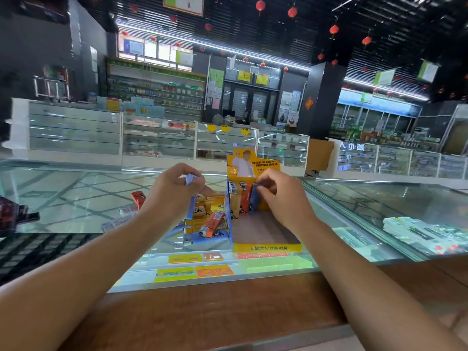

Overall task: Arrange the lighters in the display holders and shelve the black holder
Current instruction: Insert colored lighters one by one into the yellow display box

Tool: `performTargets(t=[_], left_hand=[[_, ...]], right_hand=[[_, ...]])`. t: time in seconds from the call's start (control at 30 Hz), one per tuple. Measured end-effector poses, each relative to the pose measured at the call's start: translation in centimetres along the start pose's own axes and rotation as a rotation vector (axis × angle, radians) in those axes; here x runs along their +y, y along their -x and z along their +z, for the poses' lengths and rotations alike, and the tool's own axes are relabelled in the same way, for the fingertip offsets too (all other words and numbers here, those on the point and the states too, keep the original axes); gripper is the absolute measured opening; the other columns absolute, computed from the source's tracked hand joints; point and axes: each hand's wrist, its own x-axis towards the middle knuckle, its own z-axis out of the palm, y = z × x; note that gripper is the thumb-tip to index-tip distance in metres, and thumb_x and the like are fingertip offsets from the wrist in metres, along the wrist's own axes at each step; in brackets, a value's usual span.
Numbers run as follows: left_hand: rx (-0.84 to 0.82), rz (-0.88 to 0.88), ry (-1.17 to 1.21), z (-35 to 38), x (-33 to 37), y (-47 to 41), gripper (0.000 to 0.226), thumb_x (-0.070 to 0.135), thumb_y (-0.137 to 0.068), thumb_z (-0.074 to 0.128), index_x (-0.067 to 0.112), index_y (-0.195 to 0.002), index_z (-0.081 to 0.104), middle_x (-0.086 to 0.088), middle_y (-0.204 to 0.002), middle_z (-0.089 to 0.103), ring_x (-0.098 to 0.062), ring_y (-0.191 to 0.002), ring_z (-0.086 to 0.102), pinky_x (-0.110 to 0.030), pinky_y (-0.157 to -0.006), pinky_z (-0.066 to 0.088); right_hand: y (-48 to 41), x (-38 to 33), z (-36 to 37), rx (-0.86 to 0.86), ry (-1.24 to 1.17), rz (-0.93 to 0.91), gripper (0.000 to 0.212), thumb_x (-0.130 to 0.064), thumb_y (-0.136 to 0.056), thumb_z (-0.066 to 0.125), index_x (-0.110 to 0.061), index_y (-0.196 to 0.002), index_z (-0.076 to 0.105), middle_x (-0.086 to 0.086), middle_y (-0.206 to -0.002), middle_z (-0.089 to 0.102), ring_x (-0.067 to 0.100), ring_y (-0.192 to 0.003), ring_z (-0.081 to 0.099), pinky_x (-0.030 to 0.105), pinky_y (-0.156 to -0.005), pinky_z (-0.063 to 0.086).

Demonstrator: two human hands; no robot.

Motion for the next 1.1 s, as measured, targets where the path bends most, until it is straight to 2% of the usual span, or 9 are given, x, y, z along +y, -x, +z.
performTargets(t=[0.13,0.27,0.43,0.63,0.73,0.87,0.97,1.03,1.1], left_hand=[[0.052,-0.037,0.137,-0.5,-0.2,-0.2,0.005,0.022,-0.097,0.072,0.018,-0.099,0.075,-0.003,-0.088,0.080,-0.006,-0.046,0.051,-0.021,-0.047,0.043],[0.070,-0.099,0.317,-0.8,0.2,0.1,0.010,0.023,-0.088,0.082,0.017,-0.095,0.078,-0.009,-0.076,0.076,-0.024,-0.067,0.075,-0.039,-0.070,0.065],[0.085,-0.167,0.518,-0.6,1.3,0.5,0.032,0.015,-0.083,0.083,0.003,-0.102,0.061,-0.017,-0.088,0.078,-0.030,-0.079,0.079,-0.030,-0.062,0.064],[0.024,-0.135,0.509,-0.5,1.1,0.9,0.030,0.009,-0.081,0.083,0.006,-0.087,0.054,-0.026,-0.100,0.073,-0.034,-0.085,0.079,-0.032,-0.068,0.066],[-0.009,-0.152,0.523,-0.5,1.3,1.1,0.029,0.008,-0.082,0.082,0.007,-0.082,0.053,-0.025,-0.100,0.075,-0.035,-0.084,0.079,-0.027,-0.063,0.064],[-0.043,-0.195,0.458,-0.2,1.7,1.6,0.022,0.013,-0.085,0.080,0.006,-0.088,0.059,-0.026,-0.102,0.075,-0.029,-0.077,0.079,-0.015,-0.047,0.054],[-0.047,-0.241,0.407,0.0,2.0,1.5,0.022,0.020,-0.089,0.079,0.006,-0.093,0.062,-0.020,-0.096,0.075,-0.021,-0.066,0.077,-0.013,-0.037,0.044],[-0.071,-0.218,0.263,-0.2,1.8,1.1,0.027,0.026,-0.091,0.079,0.004,-0.092,0.063,-0.017,-0.098,0.078,-0.023,-0.071,0.078,-0.024,-0.049,0.058],[-0.078,0.021,-0.203,-0.9,0.7,0.5,0.018,0.031,-0.094,0.075,0.015,-0.097,0.068,-0.003,-0.090,0.079,-0.019,-0.078,0.077,-0.039,-0.071,0.064]], right_hand=[[0.2,-0.3,0.0,0.069,0.089,-0.051,0.012,-0.021,-0.101,0.065,-0.024,-0.112,0.068,-0.008,-0.107,0.059,0.007,-0.085,0.060,0.033,-0.082,0.056],[1.3,-2.9,-0.8,0.162,-0.167,-0.199,0.008,-0.029,-0.105,0.061,-0.022,-0.101,0.063,-0.010,-0.084,0.065,0.012,-0.069,0.061,0.040,-0.064,0.053],[2.6,-5.8,0.2,-0.129,-0.443,-0.178,0.023,-0.038,-0.100,0.070,-0.018,-0.103,0.060,0.003,-0.076,0.069,0.024,-0.069,0.065,0.045,-0.066,0.055],[2.4,-6.3,0.7,-0.074,-0.649,-0.045,0.022,-0.019,-0.096,0.078,-0.013,-0.112,0.064,0.005,-0.085,0.074,0.022,-0.070,0.070,0.034,-0.060,0.059],[2.1,-5.8,0.4,-0.087,-0.690,-0.046,0.030,-0.009,-0.092,0.080,-0.015,-0.120,0.070,0.001,-0.087,0.072,0.017,-0.074,0.070,0.031,-0.065,0.060],[2.2,-5.8,0.4,-0.096,-0.633,-0.109,0.025,-0.003,-0.092,0.078,-0.013,-0.115,0.077,-0.001,-0.088,0.072,0.014,-0.069,0.069,0.027,-0.069,0.059],[2.1,-5.8,0.5,-0.090,-0.672,-0.109,0.023,-0.007,-0.090,0.080,-0.013,-0.112,0.079,0.006,-0.098,0.072,0.019,-0.073,0.069,0.036,-0.066,0.062],[2.1,-5.7,0.5,-0.083,-0.686,-0.086,0.020,-0.011,-0.091,0.079,-0.014,-0.111,0.079,0.007,-0.104,0.073,0.025,-0.074,0.070,0.042,-0.064,0.063],[2.0,-5.6,0.5,-0.061,-0.731,-0.030,0.015,-0.014,-0.096,0.074,-0.013,-0.111,0.077,0.007,-0.090,0.075,0.024,-0.069,0.069,0.040,-0.062,0.061]])
